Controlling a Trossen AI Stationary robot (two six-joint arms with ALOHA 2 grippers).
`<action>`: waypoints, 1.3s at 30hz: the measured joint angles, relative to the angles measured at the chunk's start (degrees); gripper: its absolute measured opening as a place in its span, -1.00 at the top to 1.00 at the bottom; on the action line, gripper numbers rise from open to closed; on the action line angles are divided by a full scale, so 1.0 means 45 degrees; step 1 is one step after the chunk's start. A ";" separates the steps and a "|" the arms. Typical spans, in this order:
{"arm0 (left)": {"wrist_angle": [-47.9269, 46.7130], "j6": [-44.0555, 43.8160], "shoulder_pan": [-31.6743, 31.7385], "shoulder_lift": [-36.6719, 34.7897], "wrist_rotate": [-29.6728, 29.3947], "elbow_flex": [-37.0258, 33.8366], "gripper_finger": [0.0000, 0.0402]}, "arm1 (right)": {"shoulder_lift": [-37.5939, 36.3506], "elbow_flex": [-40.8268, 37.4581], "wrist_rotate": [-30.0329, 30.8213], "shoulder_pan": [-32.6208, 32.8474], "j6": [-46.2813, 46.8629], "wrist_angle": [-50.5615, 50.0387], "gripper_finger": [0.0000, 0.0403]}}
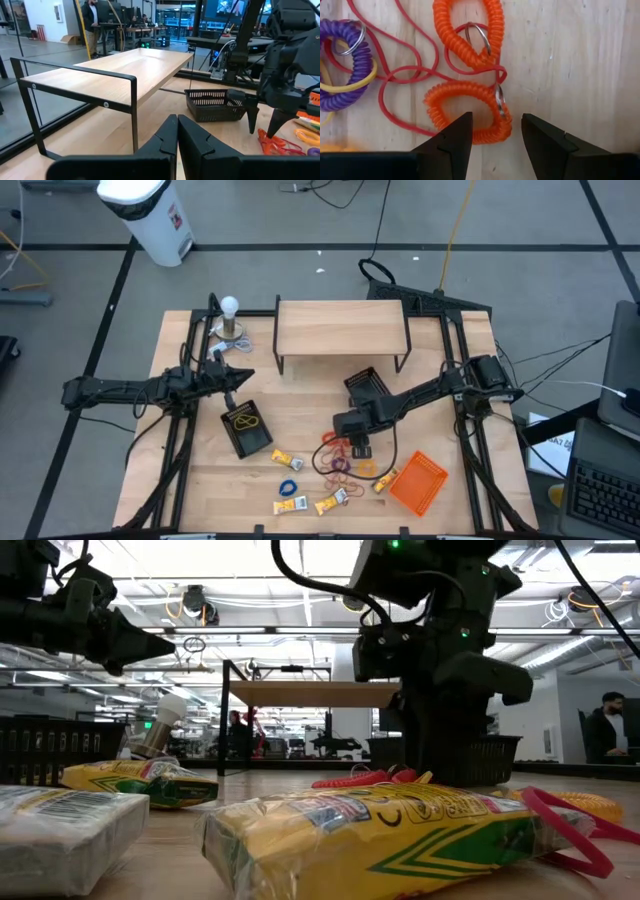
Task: Pick & Place Office Desk Supplies
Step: Put the orange spring keychain into the right black bin
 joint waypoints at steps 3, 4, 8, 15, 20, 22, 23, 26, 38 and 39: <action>0.0030 0.0014 0.0000 0.0000 -0.0021 0.0000 0.95 | -0.0018 -0.0159 -0.0018 0.0005 -0.0005 0.0300 0.21; 0.0030 0.0019 0.0000 0.0000 -0.0029 0.0000 0.95 | -0.0018 -0.0161 -0.0018 0.0005 -0.0005 0.0296 0.21; 0.0034 0.0033 0.0000 0.0000 -0.0034 0.0000 0.95 | -0.0068 -0.0173 -0.0045 0.0000 -0.0029 0.0269 0.31; 0.0034 -0.0044 0.0000 0.0000 -0.0034 0.0000 0.95 | -0.0101 -0.0185 -0.0072 0.0000 -0.0066 0.0390 0.75; 0.0030 -0.0035 0.0000 0.0000 -0.0034 0.0000 0.95 | -0.0172 -0.0185 -0.0050 -0.0004 -0.0090 0.0319 0.91; 0.0030 -0.0035 0.0000 0.0000 -0.0034 0.0000 0.95 | -0.0418 -0.0185 -0.0023 -0.0005 -0.0046 0.0199 0.84; 0.0030 -0.0035 0.0000 0.0000 -0.0039 0.0000 0.95 | -0.0559 -0.0185 0.0007 -0.0009 0.0095 0.0123 0.80; 0.0030 -0.0035 0.0000 0.0000 -0.0035 0.0000 0.95 | -0.1125 -0.0200 0.0011 -0.0019 0.0359 0.0022 0.75; 0.0090 0.0166 0.0002 0.0000 -0.0049 0.0000 0.95 | -0.5546 -0.0651 -0.0057 -0.0116 -0.0888 0.0887 0.93; 0.0100 0.0169 0.0004 0.0000 -0.0049 0.0000 0.95 | -0.6100 -0.0901 -0.0085 -0.0202 -0.0944 0.1331 0.93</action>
